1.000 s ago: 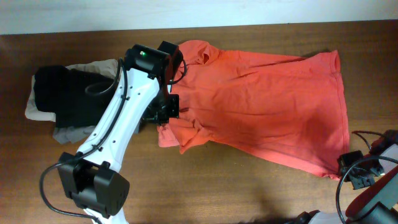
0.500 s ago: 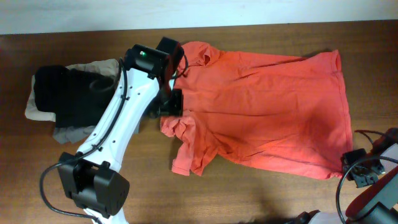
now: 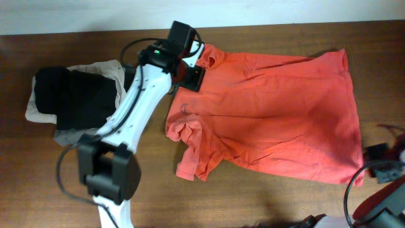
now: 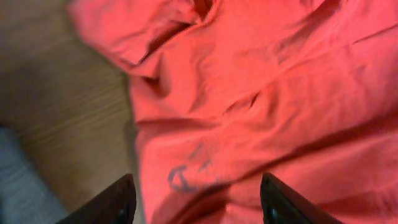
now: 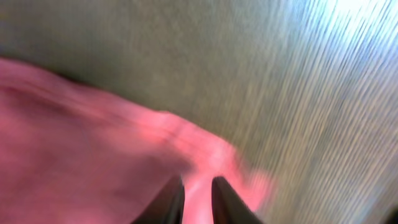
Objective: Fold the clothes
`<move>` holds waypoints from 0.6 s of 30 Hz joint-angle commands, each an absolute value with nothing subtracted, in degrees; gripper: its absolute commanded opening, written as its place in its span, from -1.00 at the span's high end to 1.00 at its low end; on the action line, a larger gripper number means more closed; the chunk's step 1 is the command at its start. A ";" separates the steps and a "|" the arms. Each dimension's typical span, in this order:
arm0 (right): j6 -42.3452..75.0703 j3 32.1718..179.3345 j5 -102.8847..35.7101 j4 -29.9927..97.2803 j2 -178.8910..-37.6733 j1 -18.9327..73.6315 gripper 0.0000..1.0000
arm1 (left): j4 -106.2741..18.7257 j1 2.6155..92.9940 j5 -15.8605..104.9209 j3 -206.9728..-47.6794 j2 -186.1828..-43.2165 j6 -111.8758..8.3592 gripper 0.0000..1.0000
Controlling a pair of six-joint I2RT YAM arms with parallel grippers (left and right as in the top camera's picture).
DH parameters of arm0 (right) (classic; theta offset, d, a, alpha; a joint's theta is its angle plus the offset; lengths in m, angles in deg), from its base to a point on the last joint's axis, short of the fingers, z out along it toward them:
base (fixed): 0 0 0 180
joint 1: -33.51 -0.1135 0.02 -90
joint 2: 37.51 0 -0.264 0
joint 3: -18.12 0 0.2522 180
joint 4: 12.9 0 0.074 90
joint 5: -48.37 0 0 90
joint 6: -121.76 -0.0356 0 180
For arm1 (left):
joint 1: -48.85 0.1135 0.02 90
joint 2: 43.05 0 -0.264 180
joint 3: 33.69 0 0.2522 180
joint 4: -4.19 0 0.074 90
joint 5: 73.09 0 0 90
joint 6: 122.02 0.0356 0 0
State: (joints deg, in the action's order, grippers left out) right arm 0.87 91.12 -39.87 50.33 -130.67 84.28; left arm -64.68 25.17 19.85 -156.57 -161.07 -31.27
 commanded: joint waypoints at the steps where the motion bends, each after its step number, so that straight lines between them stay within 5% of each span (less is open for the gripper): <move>1: 2.13 100.85 -32.00 53.74 -129.78 85.74 0.51 | -62.39 25.00 22.72 -156.64 -164.13 -27.46 -0.29; 9: 15.20 110.22 -12.68 54.03 -129.76 76.69 0.09 | -54.19 24.67 22.50 -156.61 -168.28 -23.09 -0.33; 14: 20.45 109.87 -16.68 50.97 -130.28 63.01 0.34 | -55.06 24.28 24.71 -156.61 -172.92 -23.16 -0.05; 18: 20.38 109.87 -23.89 46.62 -132.58 52.91 0.61 | -55.30 23.90 24.60 -156.61 -175.74 -23.07 -0.01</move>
State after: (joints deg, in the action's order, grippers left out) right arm 17.65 109.39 -19.09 48.63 -130.92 58.59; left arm -55.57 24.47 23.00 -156.64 -173.51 -24.23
